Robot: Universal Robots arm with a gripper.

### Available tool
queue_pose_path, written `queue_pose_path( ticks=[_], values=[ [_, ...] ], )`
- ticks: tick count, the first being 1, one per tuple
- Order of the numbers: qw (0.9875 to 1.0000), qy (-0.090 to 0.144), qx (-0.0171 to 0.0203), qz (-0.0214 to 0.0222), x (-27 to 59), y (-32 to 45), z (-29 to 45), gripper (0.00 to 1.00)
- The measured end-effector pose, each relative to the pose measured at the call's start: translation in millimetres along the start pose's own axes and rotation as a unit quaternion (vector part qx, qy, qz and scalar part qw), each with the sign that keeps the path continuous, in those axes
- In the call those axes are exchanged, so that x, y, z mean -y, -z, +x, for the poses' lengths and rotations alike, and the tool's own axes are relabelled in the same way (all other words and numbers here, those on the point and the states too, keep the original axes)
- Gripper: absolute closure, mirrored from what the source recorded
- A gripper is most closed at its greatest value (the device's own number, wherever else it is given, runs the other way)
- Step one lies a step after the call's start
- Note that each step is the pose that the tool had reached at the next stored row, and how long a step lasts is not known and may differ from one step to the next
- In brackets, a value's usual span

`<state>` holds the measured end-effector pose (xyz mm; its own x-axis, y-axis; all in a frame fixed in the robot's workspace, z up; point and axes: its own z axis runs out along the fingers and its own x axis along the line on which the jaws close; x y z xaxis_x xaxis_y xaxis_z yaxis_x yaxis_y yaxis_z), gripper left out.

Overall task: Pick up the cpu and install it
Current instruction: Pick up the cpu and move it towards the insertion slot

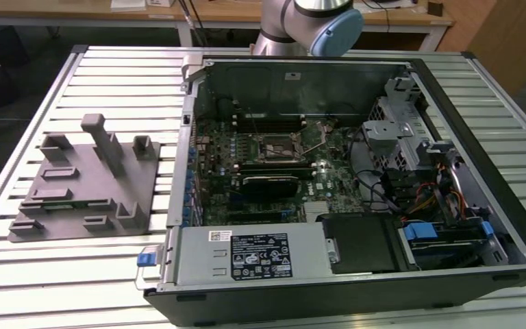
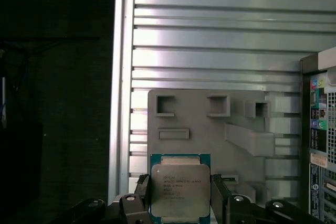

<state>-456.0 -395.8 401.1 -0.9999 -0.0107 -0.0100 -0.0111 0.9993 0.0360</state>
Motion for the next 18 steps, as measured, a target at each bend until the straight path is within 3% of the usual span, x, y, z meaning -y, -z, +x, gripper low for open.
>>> queue_pose_path(
  ticks=[18],
  values=[
    [1.0000,0.000,0.0000,0.0000,-0.4,6.0,-0.1,0.46]
  ],
)
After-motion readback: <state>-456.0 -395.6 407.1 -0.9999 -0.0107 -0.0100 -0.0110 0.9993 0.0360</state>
